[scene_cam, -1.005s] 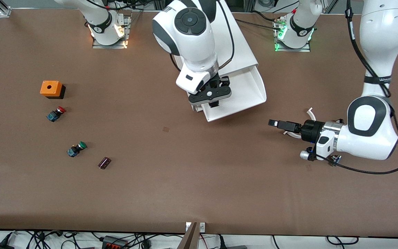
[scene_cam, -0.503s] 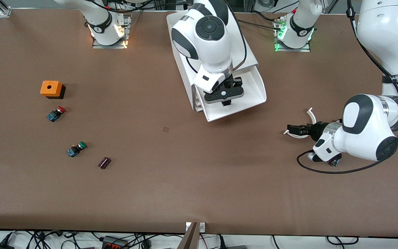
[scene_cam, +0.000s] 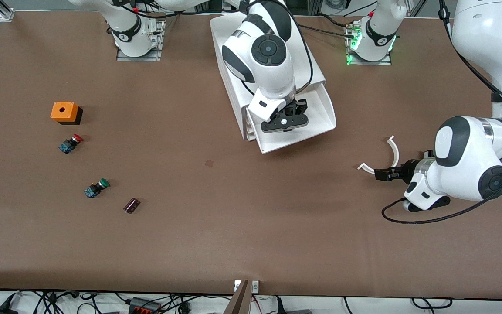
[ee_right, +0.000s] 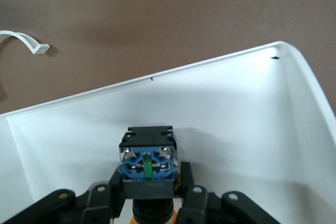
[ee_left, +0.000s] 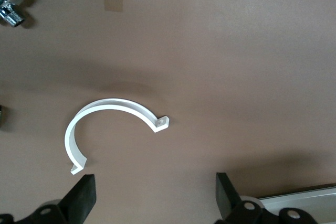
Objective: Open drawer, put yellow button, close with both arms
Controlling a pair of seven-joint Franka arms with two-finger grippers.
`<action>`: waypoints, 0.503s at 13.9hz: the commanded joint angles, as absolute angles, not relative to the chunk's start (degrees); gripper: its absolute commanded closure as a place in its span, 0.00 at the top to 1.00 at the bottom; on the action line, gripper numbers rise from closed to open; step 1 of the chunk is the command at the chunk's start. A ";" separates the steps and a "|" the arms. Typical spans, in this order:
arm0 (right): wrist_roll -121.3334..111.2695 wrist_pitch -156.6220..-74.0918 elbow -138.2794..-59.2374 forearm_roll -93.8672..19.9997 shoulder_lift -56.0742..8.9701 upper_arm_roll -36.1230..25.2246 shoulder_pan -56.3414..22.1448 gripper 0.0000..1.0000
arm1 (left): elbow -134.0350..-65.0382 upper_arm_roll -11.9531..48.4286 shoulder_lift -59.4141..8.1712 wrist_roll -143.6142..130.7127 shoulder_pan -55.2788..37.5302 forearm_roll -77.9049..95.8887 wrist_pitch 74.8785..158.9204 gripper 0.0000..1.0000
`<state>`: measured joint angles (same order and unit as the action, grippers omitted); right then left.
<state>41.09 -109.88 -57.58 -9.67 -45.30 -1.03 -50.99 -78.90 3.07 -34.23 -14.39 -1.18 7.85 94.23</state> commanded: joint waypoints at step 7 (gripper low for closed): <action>44.38 -105.91 -55.55 -10.19 -43.34 -2.28 -50.19 1.00 | -79.98 3.25 -33.40 -15.64 -1.58 6.06 94.57 1.00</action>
